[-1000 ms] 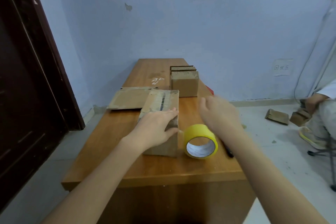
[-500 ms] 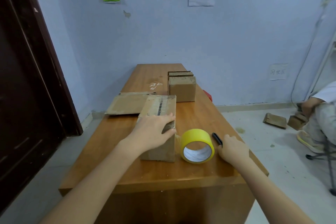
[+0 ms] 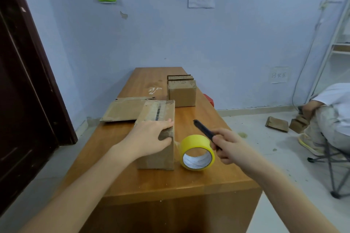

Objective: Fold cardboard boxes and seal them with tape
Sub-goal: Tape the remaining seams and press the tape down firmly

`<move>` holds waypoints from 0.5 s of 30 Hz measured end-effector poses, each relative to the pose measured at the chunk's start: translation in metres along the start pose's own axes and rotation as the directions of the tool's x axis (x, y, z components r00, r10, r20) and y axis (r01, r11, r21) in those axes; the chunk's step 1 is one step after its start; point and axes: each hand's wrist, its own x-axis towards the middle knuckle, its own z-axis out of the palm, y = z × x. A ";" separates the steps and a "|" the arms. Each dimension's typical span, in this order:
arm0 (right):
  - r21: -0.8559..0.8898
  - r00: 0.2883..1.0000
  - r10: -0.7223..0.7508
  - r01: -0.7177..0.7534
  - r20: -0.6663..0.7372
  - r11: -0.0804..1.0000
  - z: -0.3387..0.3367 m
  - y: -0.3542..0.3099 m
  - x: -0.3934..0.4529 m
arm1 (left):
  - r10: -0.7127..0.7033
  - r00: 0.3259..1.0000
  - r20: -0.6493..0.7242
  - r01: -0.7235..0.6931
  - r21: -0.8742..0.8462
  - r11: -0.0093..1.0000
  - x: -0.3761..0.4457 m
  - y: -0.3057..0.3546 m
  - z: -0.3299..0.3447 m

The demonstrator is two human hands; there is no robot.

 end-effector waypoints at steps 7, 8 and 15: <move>-0.479 0.981 -0.165 0.098 -0.098 0.872 0.031 -0.003 -0.001 | -0.013 0.999 0.035 0.014 -0.020 1.000 0.001 -0.002 -0.001; -0.509 0.982 -0.155 0.082 -0.104 0.857 0.034 -0.003 0.002 | -0.012 0.999 0.032 0.012 -0.021 1.000 0.001 -0.002 0.000; -0.515 0.993 -0.088 0.037 -0.075 0.856 0.051 -0.004 0.015 | -0.018 0.999 0.050 0.019 -0.022 1.000 0.000 0.000 -0.001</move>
